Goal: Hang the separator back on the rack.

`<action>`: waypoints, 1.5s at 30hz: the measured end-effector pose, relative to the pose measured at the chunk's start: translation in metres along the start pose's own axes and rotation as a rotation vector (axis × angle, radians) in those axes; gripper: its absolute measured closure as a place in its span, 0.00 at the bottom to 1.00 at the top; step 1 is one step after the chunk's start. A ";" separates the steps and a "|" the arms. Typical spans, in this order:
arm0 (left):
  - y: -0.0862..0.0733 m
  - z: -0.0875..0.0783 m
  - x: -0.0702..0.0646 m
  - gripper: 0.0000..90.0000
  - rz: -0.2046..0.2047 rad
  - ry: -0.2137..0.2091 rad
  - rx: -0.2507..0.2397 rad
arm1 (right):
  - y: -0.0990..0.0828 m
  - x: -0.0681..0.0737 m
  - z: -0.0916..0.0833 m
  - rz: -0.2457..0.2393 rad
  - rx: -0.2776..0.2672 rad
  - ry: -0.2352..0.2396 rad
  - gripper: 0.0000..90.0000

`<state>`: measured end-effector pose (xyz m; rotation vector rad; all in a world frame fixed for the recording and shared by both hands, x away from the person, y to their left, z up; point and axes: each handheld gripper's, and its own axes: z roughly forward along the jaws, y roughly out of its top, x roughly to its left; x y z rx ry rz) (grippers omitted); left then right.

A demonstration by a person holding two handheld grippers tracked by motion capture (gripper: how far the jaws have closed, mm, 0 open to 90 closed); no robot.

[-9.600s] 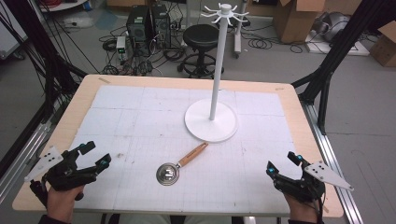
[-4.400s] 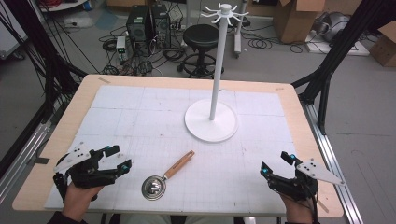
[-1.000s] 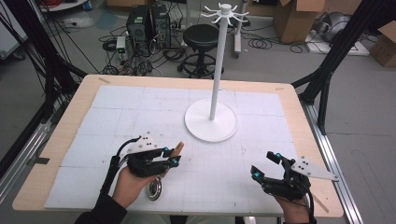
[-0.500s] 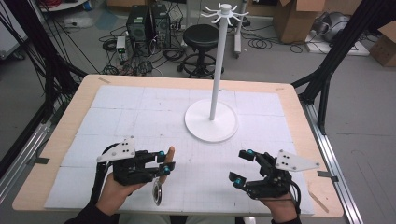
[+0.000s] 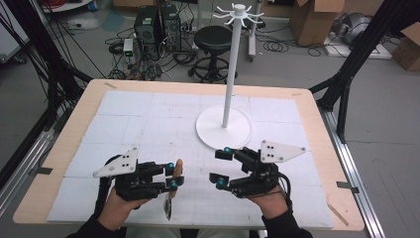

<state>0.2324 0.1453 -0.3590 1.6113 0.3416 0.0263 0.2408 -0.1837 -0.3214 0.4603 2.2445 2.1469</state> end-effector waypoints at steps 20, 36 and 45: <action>0.003 0.004 -0.007 0.75 0.006 -0.099 -0.018 | 0.010 0.002 0.060 -0.013 0.060 0.216 0.66; 0.003 0.006 -0.009 0.72 -0.015 -0.130 -0.049 | 0.011 0.009 0.060 0.014 0.055 0.196 0.79; -0.003 0.011 -0.007 0.43 -0.042 -0.068 -0.014 | 0.026 0.016 0.056 0.031 0.037 0.092 0.80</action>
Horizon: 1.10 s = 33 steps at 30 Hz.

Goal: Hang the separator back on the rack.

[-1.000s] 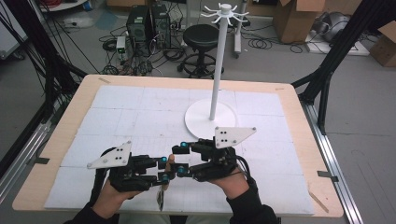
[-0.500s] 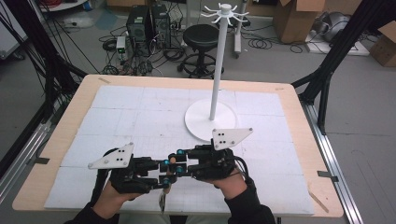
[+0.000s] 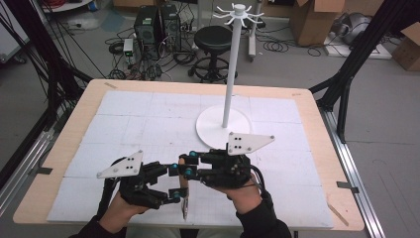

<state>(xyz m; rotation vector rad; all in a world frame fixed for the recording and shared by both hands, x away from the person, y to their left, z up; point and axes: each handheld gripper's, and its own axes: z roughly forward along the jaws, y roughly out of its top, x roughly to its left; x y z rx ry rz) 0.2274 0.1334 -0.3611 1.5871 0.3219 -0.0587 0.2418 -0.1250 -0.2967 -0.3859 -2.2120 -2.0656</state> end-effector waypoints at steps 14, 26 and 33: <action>-0.005 0.006 -0.001 0.50 0.031 0.073 0.064 | 0.013 0.012 -0.004 0.023 -0.027 -0.162 0.79; -0.004 0.004 -0.001 0.77 0.023 0.068 0.108 | 0.006 0.013 0.000 0.048 -0.021 -0.207 0.79; -0.001 0.004 -0.003 0.78 0.026 -0.028 0.104 | -0.002 0.002 -0.014 -0.004 -0.053 -0.084 0.31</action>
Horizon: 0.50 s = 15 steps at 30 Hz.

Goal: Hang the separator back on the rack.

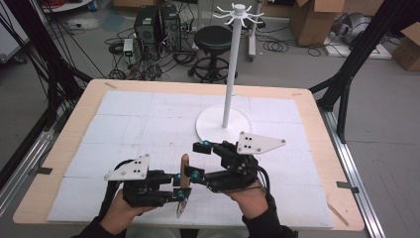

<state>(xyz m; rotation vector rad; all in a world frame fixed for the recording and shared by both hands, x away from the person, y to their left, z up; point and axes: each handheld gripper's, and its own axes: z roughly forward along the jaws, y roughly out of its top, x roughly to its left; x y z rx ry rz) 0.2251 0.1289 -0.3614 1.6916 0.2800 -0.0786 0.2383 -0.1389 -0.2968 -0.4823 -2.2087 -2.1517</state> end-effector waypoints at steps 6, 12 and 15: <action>0.002 0.003 -0.003 0.78 -0.001 -0.125 -0.006 | -0.006 -0.006 -0.005 -0.023 0.066 0.149 0.35; 0.001 0.007 -0.006 0.78 0.009 -0.181 0.010 | -0.013 -0.008 -0.001 -0.016 0.060 0.290 0.61; 0.001 0.007 -0.006 0.77 0.011 -0.191 0.012 | -0.015 -0.008 0.002 -0.005 0.075 0.321 0.67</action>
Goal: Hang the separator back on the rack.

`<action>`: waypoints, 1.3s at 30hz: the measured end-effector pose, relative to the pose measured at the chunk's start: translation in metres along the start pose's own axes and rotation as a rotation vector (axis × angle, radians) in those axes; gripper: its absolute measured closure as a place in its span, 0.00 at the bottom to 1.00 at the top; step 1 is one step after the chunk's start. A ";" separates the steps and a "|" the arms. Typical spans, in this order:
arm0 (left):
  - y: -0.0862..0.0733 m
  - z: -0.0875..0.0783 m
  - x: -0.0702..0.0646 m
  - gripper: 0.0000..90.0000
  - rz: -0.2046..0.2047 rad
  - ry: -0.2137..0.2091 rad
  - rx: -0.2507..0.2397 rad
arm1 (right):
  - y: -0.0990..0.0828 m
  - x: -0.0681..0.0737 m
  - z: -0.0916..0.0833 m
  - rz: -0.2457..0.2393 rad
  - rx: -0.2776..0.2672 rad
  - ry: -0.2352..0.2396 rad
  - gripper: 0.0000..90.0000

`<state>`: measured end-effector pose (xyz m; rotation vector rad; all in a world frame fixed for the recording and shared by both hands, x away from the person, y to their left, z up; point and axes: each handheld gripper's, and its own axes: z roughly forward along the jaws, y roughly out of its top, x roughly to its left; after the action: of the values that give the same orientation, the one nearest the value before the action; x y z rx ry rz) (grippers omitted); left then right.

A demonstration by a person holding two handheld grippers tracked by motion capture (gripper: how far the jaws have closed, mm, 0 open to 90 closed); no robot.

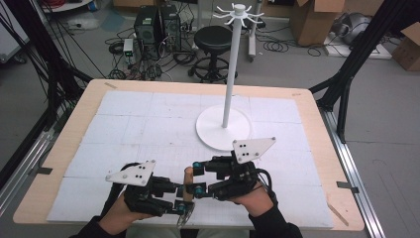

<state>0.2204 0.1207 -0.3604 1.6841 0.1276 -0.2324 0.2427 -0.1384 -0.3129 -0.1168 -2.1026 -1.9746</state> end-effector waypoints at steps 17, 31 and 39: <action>-0.001 -0.008 0.004 0.44 -0.009 0.252 -0.045 | 0.010 0.014 0.008 0.013 -0.018 -0.311 0.79; -0.003 0.000 0.000 0.57 0.018 0.413 0.024 | 0.007 0.023 0.016 0.073 -0.050 -0.606 0.79; -0.002 0.001 0.001 0.73 0.004 0.426 0.045 | 0.002 0.023 0.020 0.085 -0.049 -0.606 0.79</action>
<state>0.2203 0.1205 -0.3629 1.7585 0.4392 0.1315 0.2181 -0.1213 -0.3059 -0.8995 -2.3261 -2.1243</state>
